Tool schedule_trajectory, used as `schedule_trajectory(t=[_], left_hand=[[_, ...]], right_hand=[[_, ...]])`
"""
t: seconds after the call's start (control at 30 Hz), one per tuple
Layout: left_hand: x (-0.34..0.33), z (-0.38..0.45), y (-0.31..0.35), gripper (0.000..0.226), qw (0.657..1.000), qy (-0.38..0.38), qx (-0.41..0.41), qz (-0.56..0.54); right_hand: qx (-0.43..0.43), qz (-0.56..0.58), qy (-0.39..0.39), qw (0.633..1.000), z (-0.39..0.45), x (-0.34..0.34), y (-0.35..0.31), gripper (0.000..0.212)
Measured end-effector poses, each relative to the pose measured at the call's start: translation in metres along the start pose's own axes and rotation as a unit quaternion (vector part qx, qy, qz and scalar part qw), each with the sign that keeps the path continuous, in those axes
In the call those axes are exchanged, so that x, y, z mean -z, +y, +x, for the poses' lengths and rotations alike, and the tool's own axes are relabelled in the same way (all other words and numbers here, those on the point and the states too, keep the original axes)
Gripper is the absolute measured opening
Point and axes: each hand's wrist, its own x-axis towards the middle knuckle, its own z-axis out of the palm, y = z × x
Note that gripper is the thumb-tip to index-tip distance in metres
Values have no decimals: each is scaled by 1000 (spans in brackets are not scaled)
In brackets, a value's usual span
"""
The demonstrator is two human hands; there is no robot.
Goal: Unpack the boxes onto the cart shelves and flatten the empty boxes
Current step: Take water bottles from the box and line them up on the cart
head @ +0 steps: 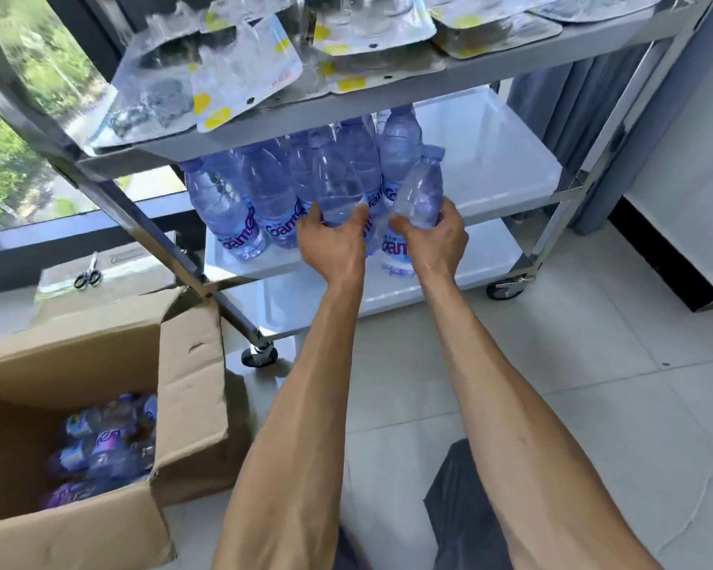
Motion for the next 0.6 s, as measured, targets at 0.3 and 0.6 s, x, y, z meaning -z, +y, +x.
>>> schedule_trajectory(t=[0.3, 0.6], left_hand=[[-9, 6, 3, 43, 999, 16, -45, 5], [-17, 9, -7, 46, 994, 43, -100, 10]], right_hand=[[63, 21, 16, 998, 19, -17, -8, 40], [156, 30, -11, 987, 17, -29, -10, 49]])
